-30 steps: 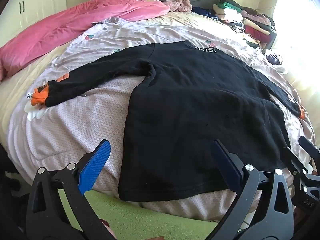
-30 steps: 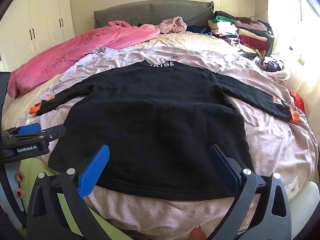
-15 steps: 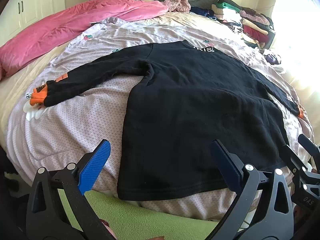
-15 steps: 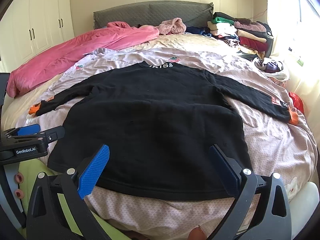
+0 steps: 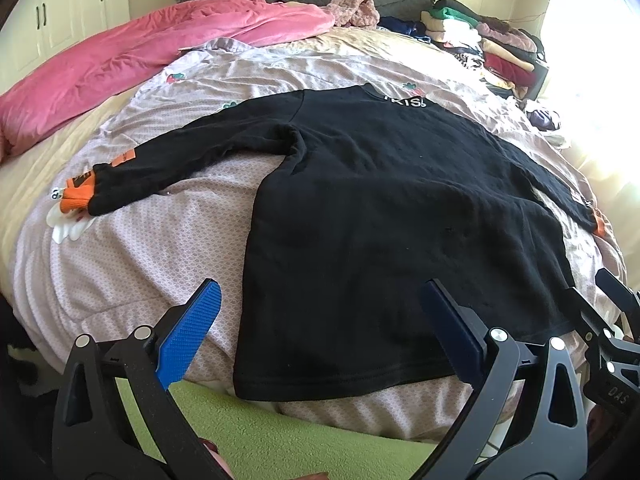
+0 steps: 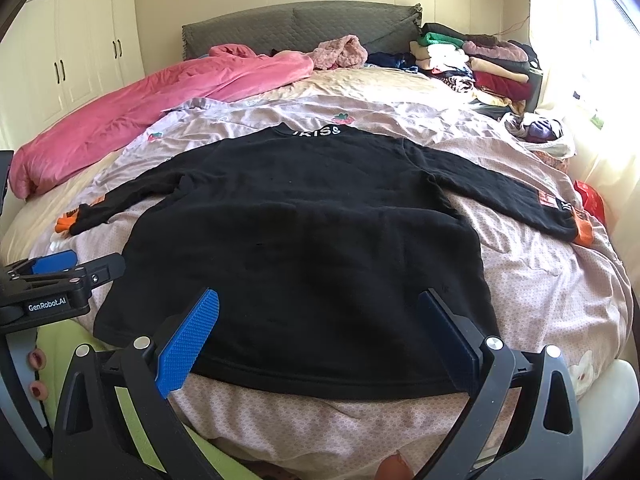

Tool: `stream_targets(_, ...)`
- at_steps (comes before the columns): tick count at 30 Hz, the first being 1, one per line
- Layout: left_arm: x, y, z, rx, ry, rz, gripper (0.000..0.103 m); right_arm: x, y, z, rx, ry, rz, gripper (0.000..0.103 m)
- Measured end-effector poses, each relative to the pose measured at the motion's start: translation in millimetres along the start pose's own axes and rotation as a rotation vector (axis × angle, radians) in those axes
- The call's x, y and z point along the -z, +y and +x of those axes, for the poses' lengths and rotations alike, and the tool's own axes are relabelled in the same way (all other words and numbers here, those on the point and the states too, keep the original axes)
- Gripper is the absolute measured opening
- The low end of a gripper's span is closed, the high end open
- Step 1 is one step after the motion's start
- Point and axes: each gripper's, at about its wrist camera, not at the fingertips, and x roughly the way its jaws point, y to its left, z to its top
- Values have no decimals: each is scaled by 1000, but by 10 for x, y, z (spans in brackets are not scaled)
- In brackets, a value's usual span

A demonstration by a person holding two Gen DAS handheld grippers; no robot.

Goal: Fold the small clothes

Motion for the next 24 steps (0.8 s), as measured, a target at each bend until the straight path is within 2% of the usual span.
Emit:
stream_targets(17, -45, -44, -8, -9, -2, 10, 94, -12, 3, 25, -8, 4, -4, 99)
stream_targets(24, -134, -73, 23, -7, 1, 7, 94, -127, -8, 51, -14, 1, -15, 99)
